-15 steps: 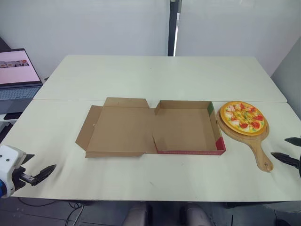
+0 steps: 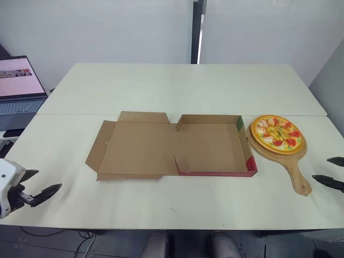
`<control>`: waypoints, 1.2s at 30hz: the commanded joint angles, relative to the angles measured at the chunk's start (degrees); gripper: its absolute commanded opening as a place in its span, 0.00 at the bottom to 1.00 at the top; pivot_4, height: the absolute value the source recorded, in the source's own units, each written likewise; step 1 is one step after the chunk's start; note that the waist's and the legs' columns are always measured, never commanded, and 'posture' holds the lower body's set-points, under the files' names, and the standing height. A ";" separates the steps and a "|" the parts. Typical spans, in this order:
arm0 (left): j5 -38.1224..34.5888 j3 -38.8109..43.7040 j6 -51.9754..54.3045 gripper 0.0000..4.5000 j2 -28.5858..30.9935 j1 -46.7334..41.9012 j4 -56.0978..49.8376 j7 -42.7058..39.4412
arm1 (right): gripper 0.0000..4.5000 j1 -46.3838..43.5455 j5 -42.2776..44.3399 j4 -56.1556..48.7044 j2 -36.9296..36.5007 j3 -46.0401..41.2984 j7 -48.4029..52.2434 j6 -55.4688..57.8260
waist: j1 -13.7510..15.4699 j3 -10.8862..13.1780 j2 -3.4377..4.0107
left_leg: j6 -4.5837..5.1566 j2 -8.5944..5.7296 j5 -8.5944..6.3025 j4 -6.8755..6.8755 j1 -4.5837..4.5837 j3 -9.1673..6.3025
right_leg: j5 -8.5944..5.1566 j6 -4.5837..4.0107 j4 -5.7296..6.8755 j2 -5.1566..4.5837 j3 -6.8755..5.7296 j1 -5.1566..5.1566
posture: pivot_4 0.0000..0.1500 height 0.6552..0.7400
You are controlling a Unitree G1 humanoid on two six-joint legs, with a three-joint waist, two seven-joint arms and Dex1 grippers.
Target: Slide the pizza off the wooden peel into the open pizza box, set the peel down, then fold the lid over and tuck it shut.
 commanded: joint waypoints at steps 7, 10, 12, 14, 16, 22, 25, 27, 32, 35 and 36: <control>-1.19 1.24 -1.38 1.00 0.99 -1.10 1.23 -3.51 | 1.00 -2.69 -0.23 1.39 -1.80 0.20 0.65 -0.74 | -0.04 0.00 0.01 | 0.00 0.00 0.00 0.00 0.00 0.01 | 0.00 0.00 0.00 0.00 0.00 0.00 | 1.00 0.86; -1.22 1.39 -1.76 1.00 0.76 -1.02 1.62 -3.79 | 1.00 -3.21 -0.35 1.84 -1.81 0.62 0.72 -0.96 | -0.05 0.00 0.01 | 0.00 0.00 0.00 0.00 0.00 0.01 | 0.00 0.00 0.00 0.00 0.00 -0.01 | 1.00 0.86; -1.33 1.49 -1.94 1.00 0.67 -0.95 1.74 -4.00 | 1.00 -3.53 -0.36 2.22 -1.86 0.82 0.68 -1.19 | -0.05 0.00 0.02 | 0.00 0.00 0.00 0.00 0.00 0.01 | 0.00 0.00 0.01 0.00 0.01 -0.01 | 1.00 0.86; -1.51 1.57 -2.00 1.00 0.56 -0.90 1.73 -4.26 | 1.00 -3.66 -0.34 2.51 -1.92 0.92 0.69 -1.39 | -0.05 0.00 0.02 | 0.00 0.00 0.00 0.00 0.01 0.01 | 0.00 0.00 0.01 0.00 0.01 -0.01 | 1.00 0.86; -1.76 1.60 -1.99 1.00 0.54 -0.79 1.68 -4.63 | 1.00 -3.74 -0.32 2.73 -1.96 0.92 0.64 -1.59 | -0.05 0.01 0.02 | 0.00 0.00 0.00 0.00 0.01 0.01 | 0.00 0.00 0.01 0.00 0.01 -0.01 | 1.00 0.86; -3.95 3.31 -0.42 1.00 0.38 -0.47 -1.31 -5.26 | 1.00 -3.49 0.03 2.94 -1.54 0.16 -0.16 -1.91 | -0.06 0.01 0.02 | 0.00 0.00 0.00 0.00 0.01 0.01 | 0.00 0.00 0.01 0.00 0.01 -0.01 | 1.00 0.86; -5.63 3.27 1.27 1.00 0.46 -1.38 -4.46 -5.06 | 1.00 -3.46 0.23 2.95 -1.10 -0.21 -0.94 -2.03 | -0.02 0.01 0.02 | 0.00 0.00 0.00 0.01 0.00 0.01 | 0.00 0.00 0.01 0.00 0.01 0.00 | 1.00 0.86; -6.74 1.65 2.55 1.00 0.85 -2.64 -7.68 -5.10 | 1.00 -3.33 0.31 2.77 -0.84 -0.25 -1.28 -2.14 | 0.03 0.01 0.02 | 0.00 0.00 0.00 0.01 0.00 0.01 | 0.01 0.00 0.01 0.00 0.00 0.00 | 1.00 0.86; -9.87 -4.71 6.83 1.00 2.78 -10.00 -15.99 -5.22 | 1.00 -1.90 1.64 0.63 0.02 -1.70 -2.00 -0.92 | 0.32 0.01 0.02 | -0.01 -0.01 0.01 0.06 0.00 0.00 | 0.01 0.01 0.06 0.00 0.00 0.02 | 1.00 0.86; -12.12 -9.42 9.66 1.00 4.15 -15.48 -20.15 -5.72 | 1.00 0.08 2.83 -2.17 0.66 -3.79 -2.52 0.76 | 0.17 0.01 0.03 | -0.01 -0.02 0.01 0.05 0.00 0.01 | 0.01 0.01 0.12 0.01 0.01 0.01 | 1.00 0.86; -12.69 -10.76 10.46 1.00 4.44 -17.04 -21.11 -5.85 | 1.00 0.84 3.16 -3.30 0.88 -4.49 -2.65 1.35 | 0.17 0.01 0.02 | -0.01 -0.02 0.01 0.05 0.00 0.01 | 0.01 0.00 0.16 0.01 0.01 0.01 | 1.00 0.86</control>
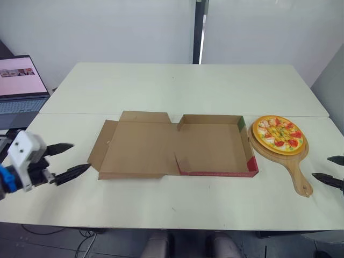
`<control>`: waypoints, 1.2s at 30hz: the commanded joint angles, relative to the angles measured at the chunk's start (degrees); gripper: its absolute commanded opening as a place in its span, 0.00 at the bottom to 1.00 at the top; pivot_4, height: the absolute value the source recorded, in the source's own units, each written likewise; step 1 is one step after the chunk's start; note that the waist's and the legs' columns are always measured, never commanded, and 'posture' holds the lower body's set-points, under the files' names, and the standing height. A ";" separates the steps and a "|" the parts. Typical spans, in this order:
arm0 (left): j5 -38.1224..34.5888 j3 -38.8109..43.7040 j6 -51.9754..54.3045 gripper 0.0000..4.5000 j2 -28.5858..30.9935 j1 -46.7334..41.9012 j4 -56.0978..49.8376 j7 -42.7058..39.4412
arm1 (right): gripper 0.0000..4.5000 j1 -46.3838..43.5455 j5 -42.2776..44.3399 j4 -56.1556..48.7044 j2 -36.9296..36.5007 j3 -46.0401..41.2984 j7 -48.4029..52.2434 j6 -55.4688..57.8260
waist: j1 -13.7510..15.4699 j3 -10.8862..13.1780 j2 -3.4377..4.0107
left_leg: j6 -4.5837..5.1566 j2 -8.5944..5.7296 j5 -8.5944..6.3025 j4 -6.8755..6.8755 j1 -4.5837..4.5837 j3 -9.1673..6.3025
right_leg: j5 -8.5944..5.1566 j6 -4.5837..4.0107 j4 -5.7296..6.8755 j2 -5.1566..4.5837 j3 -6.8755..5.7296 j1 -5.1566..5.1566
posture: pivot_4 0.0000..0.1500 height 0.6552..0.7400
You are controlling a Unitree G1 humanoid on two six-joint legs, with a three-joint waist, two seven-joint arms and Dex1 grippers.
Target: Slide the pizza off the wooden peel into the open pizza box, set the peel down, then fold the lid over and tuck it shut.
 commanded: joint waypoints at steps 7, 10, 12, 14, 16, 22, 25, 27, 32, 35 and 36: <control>-9.93 -15.42 9.48 1.00 0.17 -19.64 -10.28 -0.64 | 1.00 10.41 6.28 -21.26 6.12 -10.67 -5.14 10.41 | -0.03 0.03 0.03 | -0.02 -0.01 0.02 0.03 0.04 -0.03 | -0.02 -0.03 0.34 0.03 -0.01 -0.06 | 1.00 0.86; -12.27 -20.80 11.56 1.00 -1.33 -26.02 -11.81 -2.19 | 1.00 13.12 7.12 -30.02 10.48 -11.27 -10.12 15.05 | 0.04 0.04 0.03 | -0.03 -0.04 0.03 0.12 0.04 -0.02 | -0.02 -0.02 0.41 0.05 0.03 -0.03 | 1.00 0.86; -13.32 -23.67 12.33 1.00 -2.72 -29.76 -12.26 -3.02 | 1.00 13.08 6.10 -33.82 12.80 -9.82 -14.56 18.22 | -0.12 0.03 0.03 | -0.03 -0.05 0.03 0.14 0.05 0.01 | -0.02 -0.02 0.43 0.05 0.05 -0.05 | 1.00 0.86; -13.95 -25.85 13.01 1.00 -3.50 -32.54 -12.54 -4.19 | 1.00 12.26 5.07 -36.42 14.30 -7.88 -18.21 21.20 | -0.26 0.05 0.01 | -0.07 -0.04 0.06 0.14 0.07 0.01 | -0.02 -0.02 0.49 0.09 0.06 -0.05 | 1.00 0.86; -13.95 -27.74 13.12 1.00 -4.27 -34.79 -12.59 -5.13 | 1.00 10.90 3.53 -38.09 15.09 -5.52 -22.03 23.80 | -0.34 0.05 0.01 | -0.11 -0.03 0.09 0.14 0.09 0.01 | -0.02 -0.02 0.51 0.12 0.08 -0.06 | 1.00 0.86; -15.45 -30.82 14.49 1.00 -7.06 -39.74 -13.08 -6.40 | 1.00 3.08 2.61 -37.88 14.99 -0.09 -30.09 37.18 | -0.24 0.09 -0.06 | -0.12 -0.04 0.11 0.19 0.07 -0.01 | -0.03 -0.02 0.51 0.13 0.05 -0.04 | 1.00 0.86; -15.02 -31.46 14.00 1.00 -7.31 -40.35 -13.02 -7.04 | 1.00 -0.52 2.09 -36.21 14.05 2.17 -31.86 41.56 | -0.26 0.09 -0.06 | -0.12 -0.04 0.12 0.18 0.07 -0.01 | -0.03 -0.02 0.52 0.14 0.05 -0.06 | 1.00 0.86; -14.80 -31.73 13.73 1.00 -7.55 -40.52 -13.00 -7.05 | 1.00 -2.76 1.71 -34.88 13.58 3.62 -32.70 43.44 | -0.26 0.09 -0.06 | -0.13 -0.04 0.12 0.18 0.07 -0.02 | -0.03 -0.02 0.52 0.15 0.05 -0.05 | 1.00 0.86; -14.76 -32.14 13.44 1.00 -8.01 -40.18 -13.89 -6.68 | 1.00 -6.55 1.21 -31.57 13.33 6.56 -33.52 46.86 | -0.27 0.11 -0.09 | -0.11 -0.04 0.12 0.19 0.06 -0.01 | -0.03 -0.02 0.53 0.15 0.05 -0.05 | 1.00 0.86; -14.28 -32.31 13.05 1.00 -7.98 -39.87 -14.11 -6.64 | 1.00 -7.94 1.68 -29.65 14.00 6.99 -33.14 47.60 | -0.27 0.11 -0.10 | -0.11 -0.04 0.12 0.19 0.08 -0.01 | -0.03 -0.02 0.53 0.15 0.05 -0.03 | 1.00 0.86; -14.12 -32.34 12.93 1.00 -7.97 -39.80 -14.07 -6.65 | 1.00 -8.19 1.77 -29.08 13.99 7.36 -32.72 47.45 | -0.28 0.11 -0.10 | -0.11 -0.04 0.13 0.19 0.08 -0.01 | -0.03 -0.02 0.53 0.16 0.05 -0.03 | 1.00 0.86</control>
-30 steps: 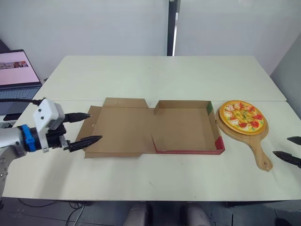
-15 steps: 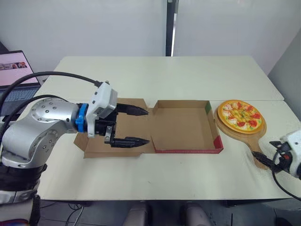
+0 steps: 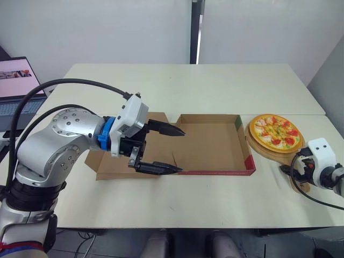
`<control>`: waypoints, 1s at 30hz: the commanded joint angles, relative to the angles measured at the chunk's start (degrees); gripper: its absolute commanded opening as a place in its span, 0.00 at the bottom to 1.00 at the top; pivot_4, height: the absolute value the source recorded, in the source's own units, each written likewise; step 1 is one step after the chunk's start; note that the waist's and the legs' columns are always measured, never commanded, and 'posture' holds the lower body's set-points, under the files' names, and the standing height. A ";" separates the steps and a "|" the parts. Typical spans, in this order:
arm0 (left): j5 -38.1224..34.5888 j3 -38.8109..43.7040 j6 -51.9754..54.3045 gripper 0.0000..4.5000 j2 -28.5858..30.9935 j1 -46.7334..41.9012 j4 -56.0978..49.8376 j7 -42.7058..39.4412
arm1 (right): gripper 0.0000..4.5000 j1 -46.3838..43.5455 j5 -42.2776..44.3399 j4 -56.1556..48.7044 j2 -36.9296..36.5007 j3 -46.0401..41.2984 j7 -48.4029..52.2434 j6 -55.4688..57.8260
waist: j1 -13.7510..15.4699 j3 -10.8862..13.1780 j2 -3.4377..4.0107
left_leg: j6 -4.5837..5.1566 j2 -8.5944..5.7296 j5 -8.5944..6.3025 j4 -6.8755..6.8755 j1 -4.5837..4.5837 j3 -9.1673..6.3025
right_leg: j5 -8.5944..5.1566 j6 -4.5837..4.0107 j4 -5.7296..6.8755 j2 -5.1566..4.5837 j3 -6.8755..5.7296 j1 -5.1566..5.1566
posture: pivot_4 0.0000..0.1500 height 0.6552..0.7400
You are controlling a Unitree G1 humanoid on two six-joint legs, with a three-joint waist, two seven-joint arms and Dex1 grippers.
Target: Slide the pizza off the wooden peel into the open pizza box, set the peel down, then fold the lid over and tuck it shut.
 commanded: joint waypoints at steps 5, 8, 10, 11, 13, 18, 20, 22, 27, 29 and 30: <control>0.78 0.32 -1.27 1.00 -0.21 -0.12 -1.35 -0.36 | 0.96 -1.29 -0.98 3.92 -1.11 2.78 1.86 -1.62 | -0.07 -0.06 -0.16 | 0.00 0.02 0.00 0.00 0.04 0.00 | 0.00 0.00 0.01 0.03 0.00 0.02 | 1.00 0.86; 0.82 0.27 -1.31 1.00 -0.43 -0.14 -1.52 -0.33 | 0.80 -1.41 -1.30 4.10 -1.12 3.67 2.19 -2.68 | -0.07 -0.04 -0.26 | 0.01 0.03 0.00 0.01 0.07 0.00 | 0.00 0.00 0.01 0.04 0.01 0.06 | 1.00 0.86; 0.94 0.30 -1.43 1.00 -0.53 -0.11 -1.47 -0.38 | 0.65 -1.37 -1.40 4.07 -0.60 3.63 1.78 -2.94 | -0.07 -0.05 -0.35 | 0.01 0.03 0.00 0.03 0.07 0.00 | 0.00 0.00 0.01 0.04 0.01 0.07 | 1.00 0.86; 0.96 0.35 -1.42 1.00 -0.56 -0.10 -1.47 -0.37 | 0.58 -1.28 -1.44 4.13 -0.33 3.47 1.48 -3.03 | -0.07 -0.05 -0.40 | 0.01 0.03 0.00 0.04 0.08 0.00 | 0.00 0.00 0.01 0.04 0.02 0.08 | 1.00 0.86; 1.12 0.50 -1.54 1.00 -0.43 0.00 -1.39 -0.48 | 0.44 -1.14 -1.50 4.58 0.81 2.38 0.17 -3.30 | -0.07 -0.10 -0.52 | 0.01 0.03 0.00 0.06 0.09 0.00 | 0.00 0.00 0.01 0.04 0.02 0.09 | 1.00 0.86; 1.38 0.73 -1.84 1.00 -0.22 -0.12 -0.95 -0.47 | 0.37 -1.01 -1.24 4.58 3.73 -0.82 -2.56 -3.91 | -0.10 -0.10 -0.55 | 0.00 0.04 0.00 0.06 0.11 0.00 | 0.00 0.00 0.02 0.04 0.03 0.10 | 1.00 0.86; 1.44 0.77 -1.89 1.00 -0.22 -0.24 -0.83 -0.38 | 0.36 -1.10 -1.04 4.49 4.83 -2.17 -3.29 -4.17 | -0.11 -0.10 -0.55 | 0.00 0.03 0.00 0.06 0.12 0.00 | 0.00 0.00 0.03 0.04 0.04 0.10 | 1.00 0.86; 1.54 0.78 -1.96 1.00 -0.29 -0.42 -0.60 -0.35 | 0.36 -1.65 -0.86 4.45 6.12 -3.96 -4.41 -4.72 | -0.12 -0.10 -0.55 | 0.00 0.03 0.00 0.06 0.12 0.00 | 0.00 0.01 0.04 0.04 0.04 0.09 | 1.00 0.86; 1.58 0.73 -1.86 1.00 -0.56 -1.53 0.20 -0.09 | 0.36 -2.59 -0.68 3.72 7.74 -7.03 -6.05 -6.87 | -0.01 -0.10 -0.54 | 0.00 0.01 0.01 0.06 0.10 0.00 | 0.01 0.01 0.04 0.04 0.04 0.08 | 1.00 0.86; 1.85 0.65 -2.10 1.00 -0.54 -1.90 0.64 -0.19 | 0.36 -3.29 -0.59 3.59 7.93 -7.91 -6.66 -7.63 | -0.02 -0.08 -0.52 | 0.00 0.00 0.01 0.06 0.09 0.00 | 0.01 0.01 0.04 0.04 0.04 0.07 | 1.00 0.86; 1.99 0.62 -2.20 1.00 -0.51 -2.04 0.82 -0.26 | 0.36 -3.62 -0.52 3.56 7.91 -8.24 -6.79 -8.06 | -0.01 -0.06 -0.49 | 0.00 0.00 0.01 0.06 0.08 0.01 | 0.01 0.01 0.05 0.04 0.04 0.05 | 1.00 0.86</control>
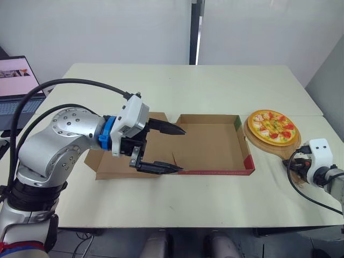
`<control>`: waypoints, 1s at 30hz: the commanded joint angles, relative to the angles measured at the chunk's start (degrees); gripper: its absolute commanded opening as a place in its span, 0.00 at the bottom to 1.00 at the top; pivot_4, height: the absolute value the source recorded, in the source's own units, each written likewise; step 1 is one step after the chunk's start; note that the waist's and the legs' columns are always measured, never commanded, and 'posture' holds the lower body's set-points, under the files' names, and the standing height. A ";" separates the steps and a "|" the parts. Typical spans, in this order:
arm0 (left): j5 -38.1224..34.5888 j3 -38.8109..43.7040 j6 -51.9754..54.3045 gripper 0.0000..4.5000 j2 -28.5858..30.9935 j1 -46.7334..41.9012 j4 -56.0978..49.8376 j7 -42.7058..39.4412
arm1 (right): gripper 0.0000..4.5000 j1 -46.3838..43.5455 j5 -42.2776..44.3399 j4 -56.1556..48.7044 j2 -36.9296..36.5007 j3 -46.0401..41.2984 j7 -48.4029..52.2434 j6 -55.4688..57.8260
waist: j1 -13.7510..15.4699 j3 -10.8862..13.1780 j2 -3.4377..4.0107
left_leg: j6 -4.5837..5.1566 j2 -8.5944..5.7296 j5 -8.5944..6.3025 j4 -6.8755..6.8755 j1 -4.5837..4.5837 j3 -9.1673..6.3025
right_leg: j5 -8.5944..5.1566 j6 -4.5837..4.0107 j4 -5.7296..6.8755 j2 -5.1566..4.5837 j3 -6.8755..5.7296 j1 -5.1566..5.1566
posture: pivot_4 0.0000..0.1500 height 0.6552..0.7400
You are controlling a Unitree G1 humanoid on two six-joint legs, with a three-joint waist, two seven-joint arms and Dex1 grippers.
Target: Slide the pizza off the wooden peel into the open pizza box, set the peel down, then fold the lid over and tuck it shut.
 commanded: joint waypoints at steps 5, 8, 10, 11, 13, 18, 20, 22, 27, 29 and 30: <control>0.97 0.64 -1.18 1.00 -0.13 -2.21 0.90 -0.56 | 0.36 -3.54 0.16 -0.12 -0.92 -4.98 -2.92 -4.15 | -0.01 0.18 0.30 | 0.00 -0.01 0.00 -0.03 -0.04 0.01 | 0.00 0.00 0.02 0.00 -0.01 -0.07 | 1.00 0.86; 1.15 0.68 -1.18 1.00 -0.11 -2.51 1.17 -0.57 | 0.36 -4.43 0.35 0.36 -1.42 -5.14 -2.69 -5.17 | -0.01 0.22 0.36 | -0.04 0.00 0.03 -0.07 -0.10 0.00 | 0.00 0.00 0.05 0.01 -0.02 -0.15 | 1.00 0.86; 1.28 0.76 -1.18 1.00 -0.06 -2.65 1.34 -0.69 | 0.36 -4.93 0.48 0.52 -1.68 -5.16 -2.45 -5.70 | -0.02 0.23 0.39 | -0.16 0.00 0.10 -0.07 -0.12 0.01 | 0.00 0.00 0.05 0.01 -0.01 -0.17 | 1.00 0.86; 1.39 0.79 -1.16 1.00 -0.02 -2.79 1.49 -0.74 | 0.36 -5.25 0.31 0.68 -1.99 -5.04 -2.29 -6.39 | -0.04 0.24 0.40 | -0.16 -0.01 0.10 -0.07 -0.13 0.01 | 0.00 0.00 0.05 0.01 -0.02 -0.18 | 1.00 0.86; 1.64 0.83 -1.20 1.00 0.00 -2.99 1.73 -0.88 | 0.36 -5.92 0.46 0.99 -2.22 -5.08 -2.04 -6.74 | -0.06 0.27 0.45 | -0.16 0.00 0.10 -0.07 -0.16 0.03 | 0.00 0.00 0.05 0.01 0.00 -0.22 | 1.00 0.86; 2.03 0.90 -1.25 1.00 -0.02 -3.31 2.11 -1.14 | 0.36 -6.83 1.05 0.46 -2.61 -4.87 -1.38 -6.97 | -0.09 0.28 0.47 | -0.15 0.00 0.10 -0.08 -0.16 0.04 | 0.00 0.00 0.06 0.02 -0.01 -0.24 | 1.00 0.86; 2.08 1.01 -1.23 1.00 0.04 -3.25 2.13 -1.13 | 0.36 -7.05 1.02 0.09 -2.97 -4.67 -0.90 -7.39 | -0.07 0.28 0.47 | -0.15 0.00 0.10 -0.08 -0.17 0.03 | 0.00 0.00 0.06 0.02 -0.01 -0.23 | 1.00 0.86; 2.21 1.22 -1.25 1.00 0.30 -3.10 2.28 -1.15 | 0.36 -7.21 1.05 -0.62 -3.74 -4.36 0.12 -7.71 | -0.07 0.29 0.48 | -0.15 0.00 0.09 -0.08 -0.17 0.04 | 0.00 0.00 0.05 0.02 -0.01 -0.24 | 1.00 0.86; 2.43 2.45 -1.14 1.00 1.78 -2.22 2.86 -1.46 | 0.36 -8.39 2.42 -3.10 -6.46 -4.22 3.84 -7.57 | -0.20 0.36 0.60 | -0.14 0.00 0.09 -0.08 -0.19 0.06 | 0.00 0.00 0.08 0.03 0.01 -0.29 | 1.00 0.86; 2.47 3.15 -1.07 1.00 2.71 -1.64 3.06 -1.50 | 0.36 -8.72 3.22 -4.20 -7.99 -3.83 6.16 -7.53 | -0.28 0.37 0.60 | -0.15 0.01 0.09 -0.08 -0.19 0.08 | 0.00 0.00 0.10 0.03 0.03 -0.32 | 1.00 0.86; 2.45 3.67 -0.93 1.00 3.29 -1.31 3.27 -1.48 | 0.36 -8.89 3.89 -4.98 -8.90 -3.54 7.67 -7.40 | -0.31 0.38 0.62 | -0.14 0.01 0.09 -0.08 -0.20 0.08 | 0.00 0.00 0.10 0.03 0.03 -0.32 | 1.00 0.86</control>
